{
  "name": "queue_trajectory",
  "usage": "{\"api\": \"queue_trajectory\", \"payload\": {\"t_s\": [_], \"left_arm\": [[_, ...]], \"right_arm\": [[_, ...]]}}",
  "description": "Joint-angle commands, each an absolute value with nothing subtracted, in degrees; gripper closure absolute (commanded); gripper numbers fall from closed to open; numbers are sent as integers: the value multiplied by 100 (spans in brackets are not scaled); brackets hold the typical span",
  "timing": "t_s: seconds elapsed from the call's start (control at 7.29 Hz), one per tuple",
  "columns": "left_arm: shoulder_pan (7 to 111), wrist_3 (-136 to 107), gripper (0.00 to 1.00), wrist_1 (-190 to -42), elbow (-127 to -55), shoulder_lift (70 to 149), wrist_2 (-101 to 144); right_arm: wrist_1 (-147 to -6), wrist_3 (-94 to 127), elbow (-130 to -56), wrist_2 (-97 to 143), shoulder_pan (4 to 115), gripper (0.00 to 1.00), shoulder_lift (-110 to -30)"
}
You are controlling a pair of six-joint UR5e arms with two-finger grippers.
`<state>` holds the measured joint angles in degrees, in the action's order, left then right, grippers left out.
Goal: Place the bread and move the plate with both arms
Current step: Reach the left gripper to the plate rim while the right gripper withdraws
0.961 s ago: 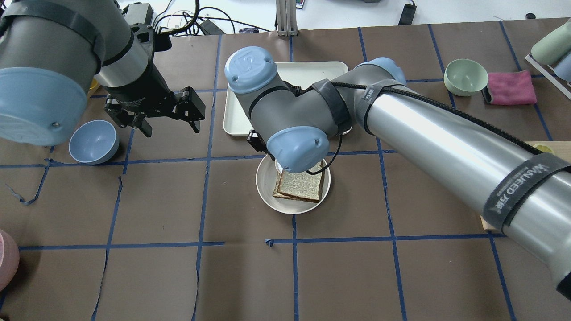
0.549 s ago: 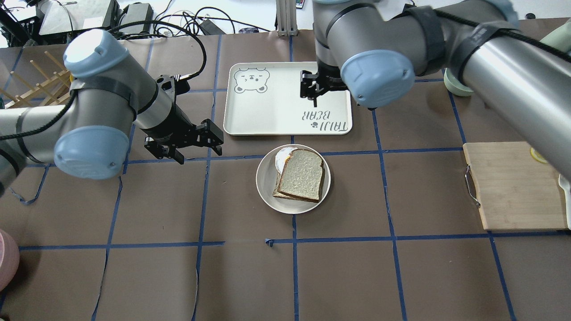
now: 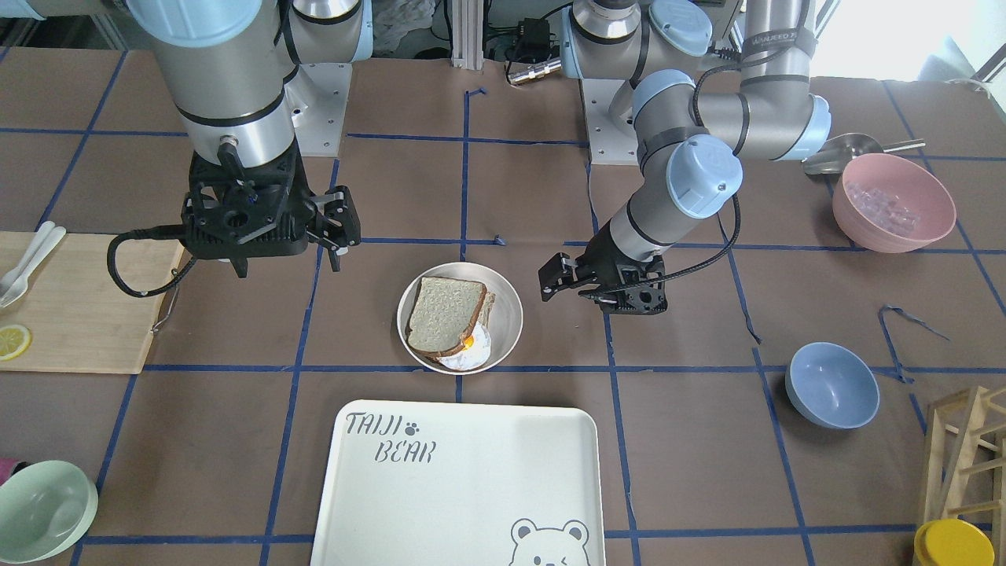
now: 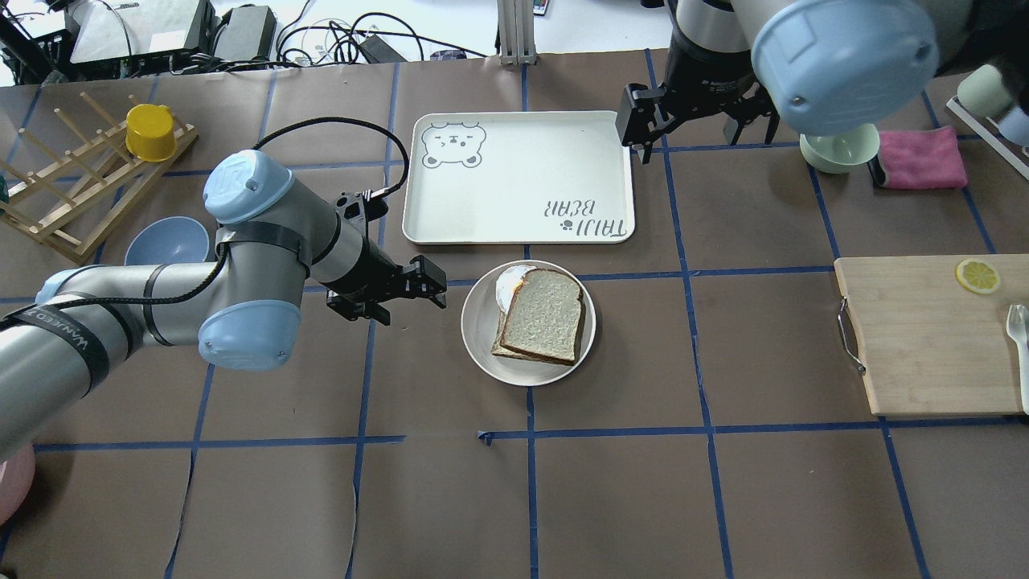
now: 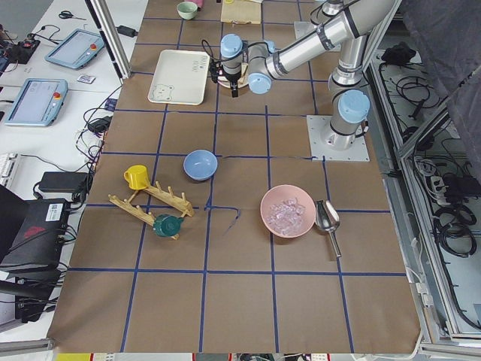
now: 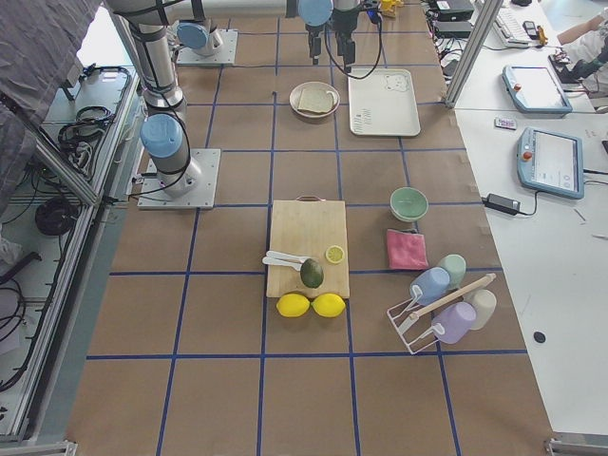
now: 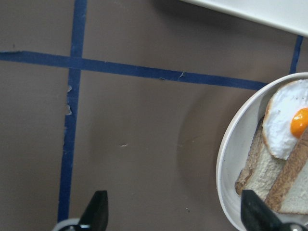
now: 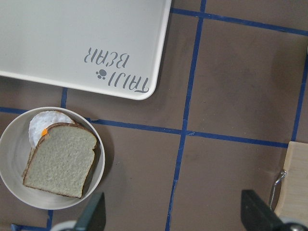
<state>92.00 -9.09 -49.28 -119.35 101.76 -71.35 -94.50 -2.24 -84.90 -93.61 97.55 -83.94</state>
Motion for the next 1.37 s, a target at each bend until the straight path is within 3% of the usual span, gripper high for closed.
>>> {"api": "queue_trajectory", "payload": {"t_s": [0.0, 0.41, 0.82, 0.96, 1.24], "left_arm": [[9562, -1283, 12, -4474, -11979, 10510, -7076], [9589, -1239, 60, -4404, -11980, 10748, -7066], [9598, -1213, 77, -4105, -11980, 10986, -6750], [9598, -1178, 97, -4087, -11988, 10995, -6750], [9563, -907, 100, -4035, -11979, 10890, -6733]], "right_arm": [[-8965, -667, -8499, -9256, 9650, 0, -8840], [-8842, -677, -8561, -8871, 9528, 0, -8816], [-9016, -835, -8595, -8543, 9237, 0, -9025], [-8983, -818, -8613, -8586, 9220, 0, -9061], [-8904, -756, -8657, -8648, 9255, 0, -9070]]}}
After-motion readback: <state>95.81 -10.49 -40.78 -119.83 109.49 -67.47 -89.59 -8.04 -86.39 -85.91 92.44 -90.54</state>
